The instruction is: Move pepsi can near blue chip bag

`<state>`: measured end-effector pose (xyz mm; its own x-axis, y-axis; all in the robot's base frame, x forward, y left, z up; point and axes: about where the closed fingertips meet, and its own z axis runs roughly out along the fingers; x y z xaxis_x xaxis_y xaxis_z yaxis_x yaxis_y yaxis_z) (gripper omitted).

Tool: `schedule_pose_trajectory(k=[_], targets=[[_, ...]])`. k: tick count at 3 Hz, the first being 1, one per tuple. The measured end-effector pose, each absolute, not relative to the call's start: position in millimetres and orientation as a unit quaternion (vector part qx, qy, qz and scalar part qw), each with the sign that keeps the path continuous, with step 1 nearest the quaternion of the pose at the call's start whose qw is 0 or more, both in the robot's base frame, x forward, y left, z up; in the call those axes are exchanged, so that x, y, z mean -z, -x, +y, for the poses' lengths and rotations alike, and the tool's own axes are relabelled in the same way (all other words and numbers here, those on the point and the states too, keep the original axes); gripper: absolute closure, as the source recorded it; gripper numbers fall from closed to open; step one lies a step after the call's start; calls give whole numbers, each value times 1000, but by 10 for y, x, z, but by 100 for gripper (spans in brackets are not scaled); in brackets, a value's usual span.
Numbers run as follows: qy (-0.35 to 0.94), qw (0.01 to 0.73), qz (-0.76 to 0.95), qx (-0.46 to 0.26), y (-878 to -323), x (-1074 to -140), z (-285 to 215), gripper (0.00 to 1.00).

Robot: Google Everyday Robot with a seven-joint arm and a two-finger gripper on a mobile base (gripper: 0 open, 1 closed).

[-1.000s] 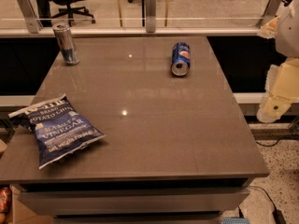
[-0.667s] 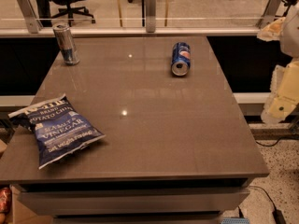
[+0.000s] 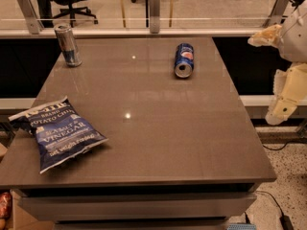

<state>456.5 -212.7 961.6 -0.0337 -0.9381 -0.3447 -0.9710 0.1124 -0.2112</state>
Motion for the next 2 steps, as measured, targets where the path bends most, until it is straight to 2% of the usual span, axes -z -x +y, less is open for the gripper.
schedule_pose_trajectory(k=[2], targets=[[737,192,647,33,-4898,-9358,-1916,0]])
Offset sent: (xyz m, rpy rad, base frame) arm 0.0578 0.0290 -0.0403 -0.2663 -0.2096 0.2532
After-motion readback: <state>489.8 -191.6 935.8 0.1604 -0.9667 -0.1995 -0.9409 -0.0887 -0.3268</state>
